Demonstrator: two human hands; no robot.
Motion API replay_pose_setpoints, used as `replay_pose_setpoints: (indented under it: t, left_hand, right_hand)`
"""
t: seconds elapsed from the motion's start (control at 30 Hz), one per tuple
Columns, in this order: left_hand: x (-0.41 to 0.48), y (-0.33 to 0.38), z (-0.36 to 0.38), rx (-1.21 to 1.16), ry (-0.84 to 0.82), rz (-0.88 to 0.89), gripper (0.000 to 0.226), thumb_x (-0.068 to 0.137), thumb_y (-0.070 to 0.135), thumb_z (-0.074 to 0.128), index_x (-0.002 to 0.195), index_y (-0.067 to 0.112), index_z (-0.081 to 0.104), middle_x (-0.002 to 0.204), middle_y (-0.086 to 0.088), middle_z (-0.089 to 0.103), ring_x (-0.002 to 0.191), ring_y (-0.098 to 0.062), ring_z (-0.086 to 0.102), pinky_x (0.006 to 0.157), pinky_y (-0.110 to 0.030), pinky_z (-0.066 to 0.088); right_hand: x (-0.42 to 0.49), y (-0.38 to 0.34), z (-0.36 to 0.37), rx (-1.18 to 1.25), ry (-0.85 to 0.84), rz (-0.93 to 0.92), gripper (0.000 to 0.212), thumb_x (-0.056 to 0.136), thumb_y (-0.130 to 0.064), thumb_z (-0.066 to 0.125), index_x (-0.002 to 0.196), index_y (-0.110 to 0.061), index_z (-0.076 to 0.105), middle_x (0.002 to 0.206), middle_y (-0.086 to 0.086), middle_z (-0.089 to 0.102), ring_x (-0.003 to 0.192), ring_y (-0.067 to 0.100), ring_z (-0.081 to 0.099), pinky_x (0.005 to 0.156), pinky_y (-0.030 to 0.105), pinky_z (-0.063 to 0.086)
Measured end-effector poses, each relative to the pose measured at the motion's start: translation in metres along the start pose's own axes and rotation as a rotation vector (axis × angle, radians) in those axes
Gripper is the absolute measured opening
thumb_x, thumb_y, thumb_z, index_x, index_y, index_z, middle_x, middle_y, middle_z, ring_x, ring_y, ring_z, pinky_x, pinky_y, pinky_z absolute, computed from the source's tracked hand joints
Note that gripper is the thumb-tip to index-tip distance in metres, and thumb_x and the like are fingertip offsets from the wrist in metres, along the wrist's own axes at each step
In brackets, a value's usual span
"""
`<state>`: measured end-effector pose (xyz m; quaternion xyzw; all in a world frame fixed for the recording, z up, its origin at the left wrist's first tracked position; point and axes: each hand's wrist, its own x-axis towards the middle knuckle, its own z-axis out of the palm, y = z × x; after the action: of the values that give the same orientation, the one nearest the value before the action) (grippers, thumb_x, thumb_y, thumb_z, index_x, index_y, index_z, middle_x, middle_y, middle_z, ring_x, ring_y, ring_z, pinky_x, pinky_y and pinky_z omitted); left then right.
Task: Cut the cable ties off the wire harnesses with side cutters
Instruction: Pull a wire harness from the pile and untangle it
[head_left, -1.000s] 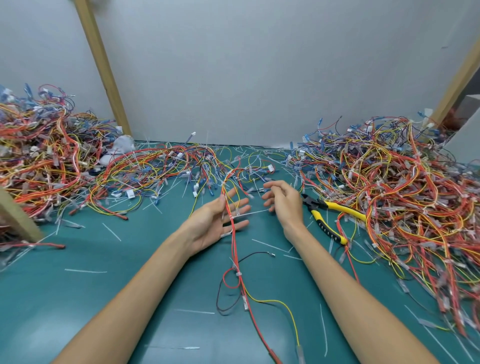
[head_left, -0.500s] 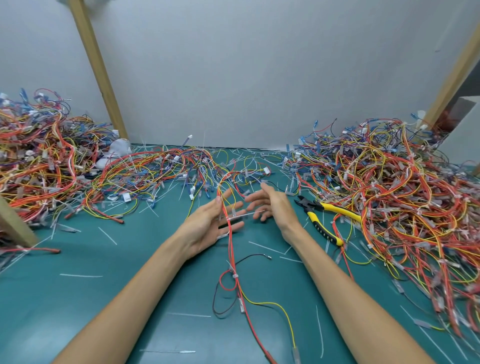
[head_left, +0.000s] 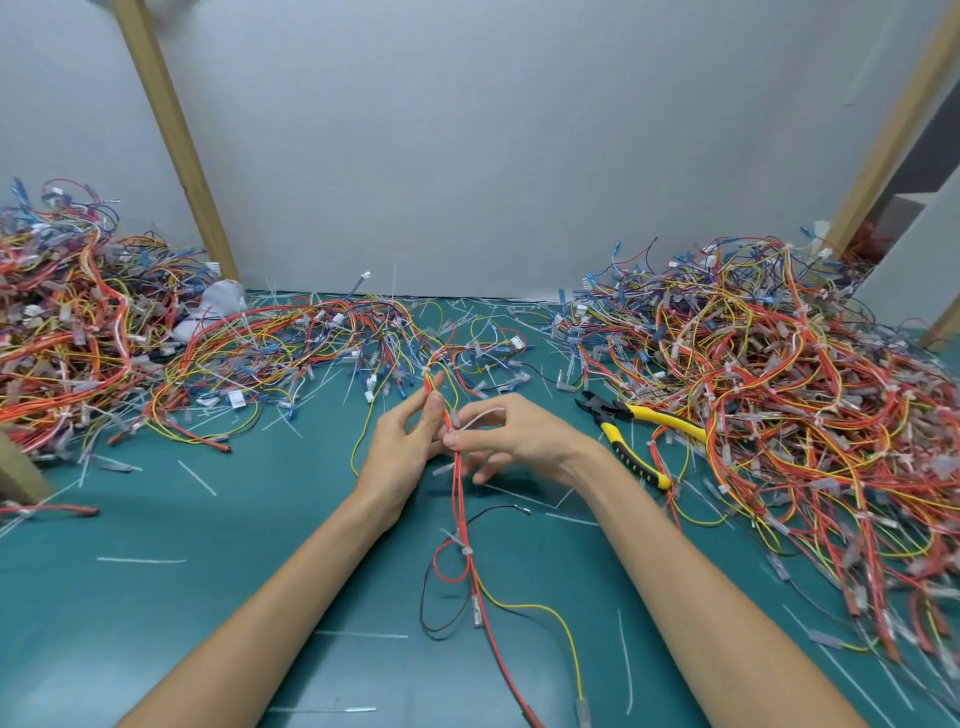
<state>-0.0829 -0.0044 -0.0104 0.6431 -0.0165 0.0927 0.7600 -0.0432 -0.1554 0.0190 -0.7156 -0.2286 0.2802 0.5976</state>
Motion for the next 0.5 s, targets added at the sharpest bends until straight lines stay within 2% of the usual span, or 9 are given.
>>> replay_pose_setpoints:
  t: [0.03, 0.1, 0.17, 0.2, 0.3, 0.43, 0.5]
  left_hand:
    - [0.0, 0.002, 0.0, -0.002, -0.009, -0.007, 0.039, 0.1, 0.029, 0.042, 0.123, 0.001, 0.057, 0.087, 0.01, 0.062, 0.084, -0.01, 0.063, 0.071, -0.022, 0.056]
    - [-0.001, 0.005, 0.003, -0.055, -0.027, -0.045, 0.031, 0.101, 0.033, 0.038, 0.107, 0.008, 0.057, 0.111, 0.008, 0.066, 0.101, -0.02, 0.065, 0.078, -0.026, 0.058]
    - [0.001, 0.006, 0.005, -0.176, -0.018, -0.123, 0.027, 0.102, 0.035, 0.035, 0.117, 0.019, 0.05, 0.134, -0.004, 0.055, 0.107, -0.023, 0.065, 0.083, -0.029, 0.056]
    - [0.002, 0.005, 0.005, -0.248, -0.014, -0.159, 0.033, 0.102, 0.037, 0.034, 0.127, 0.018, 0.044, 0.14, -0.007, 0.05, 0.109, -0.023, 0.064, 0.083, -0.03, 0.055]
    - [0.001, 0.003, 0.004, -0.443, -0.086, -0.283, 0.058, 0.099, 0.045, 0.034, 0.145, 0.009, 0.034, 0.143, -0.013, 0.05, 0.116, -0.029, 0.061, 0.088, -0.036, 0.051]
    - [-0.004, 0.005, 0.004, -0.497, -0.301, -0.459, 0.075, 0.091, 0.061, 0.029, 0.137, 0.005, 0.044, 0.133, -0.017, 0.059, 0.122, -0.032, 0.058, 0.093, -0.041, 0.053]
    - [-0.004, 0.005, 0.003, -0.486, -0.375, -0.481, 0.081, 0.091, 0.066, 0.023, 0.136, 0.003, 0.045, 0.134, -0.019, 0.057, 0.124, -0.032, 0.056, 0.093, -0.041, 0.054]
  right_hand:
    - [0.001, -0.002, 0.001, 0.02, -0.009, -0.005, 0.012, 0.09, -0.013, 0.069, 0.098, -0.006, 0.066, 0.082, 0.002, 0.068, 0.066, 0.02, 0.067, 0.06, 0.028, 0.056]
    - [0.002, -0.009, -0.002, 0.068, 0.03, -0.034, 0.007, 0.091, -0.011, 0.067, 0.096, -0.008, 0.064, 0.08, 0.003, 0.069, 0.064, 0.018, 0.068, 0.057, 0.025, 0.055]
    - [0.006, -0.016, -0.008, 0.139, 0.136, -0.072, 0.003, 0.092, -0.01, 0.064, 0.095, -0.01, 0.064, 0.081, 0.003, 0.07, 0.062, 0.015, 0.069, 0.052, 0.022, 0.054]
    - [0.01, -0.019, -0.012, 0.187, 0.191, -0.091, 0.003, 0.093, -0.01, 0.063, 0.096, -0.011, 0.065, 0.081, 0.002, 0.07, 0.061, 0.013, 0.069, 0.051, 0.021, 0.053]
    - [0.023, -0.023, -0.023, 0.366, 0.308, -0.126, 0.008, 0.095, -0.013, 0.059, 0.099, -0.013, 0.066, 0.079, -0.004, 0.068, 0.058, 0.007, 0.064, 0.049, 0.019, 0.05]
    - [0.035, -0.015, -0.037, 0.623, 0.362, -0.123, 0.014, 0.098, -0.011, 0.053, 0.096, -0.016, 0.066, 0.076, -0.007, 0.065, 0.055, 0.004, 0.06, 0.05, 0.016, 0.048]
    - [0.037, -0.003, -0.042, 0.698, 0.374, -0.12, 0.018, 0.1, -0.01, 0.049, 0.105, -0.015, 0.065, 0.076, -0.008, 0.061, 0.054, 0.002, 0.059, 0.048, 0.014, 0.046]
